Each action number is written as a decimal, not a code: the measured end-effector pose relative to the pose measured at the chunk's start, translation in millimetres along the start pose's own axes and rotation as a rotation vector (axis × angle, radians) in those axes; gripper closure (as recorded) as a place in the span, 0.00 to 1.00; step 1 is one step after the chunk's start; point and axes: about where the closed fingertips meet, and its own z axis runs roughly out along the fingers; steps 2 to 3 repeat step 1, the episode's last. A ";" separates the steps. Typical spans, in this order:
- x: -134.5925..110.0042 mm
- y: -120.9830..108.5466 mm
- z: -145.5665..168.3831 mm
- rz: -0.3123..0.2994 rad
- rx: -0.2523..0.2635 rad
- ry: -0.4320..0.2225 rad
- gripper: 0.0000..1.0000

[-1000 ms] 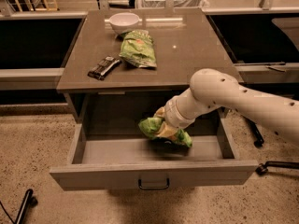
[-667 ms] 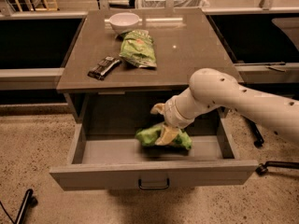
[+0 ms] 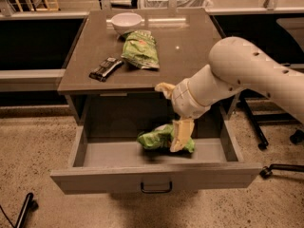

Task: Place green rice chip bag into top drawer

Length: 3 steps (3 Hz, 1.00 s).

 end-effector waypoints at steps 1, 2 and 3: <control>0.0 0.7 0.3 -0.001 -0.003 0.001 0.00; 0.0 0.7 0.3 -0.001 -0.003 0.001 0.00; 0.0 0.7 0.3 -0.001 -0.003 0.001 0.00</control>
Offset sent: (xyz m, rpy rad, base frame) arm 0.0000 0.0000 0.0000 0.0000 0.0000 0.0000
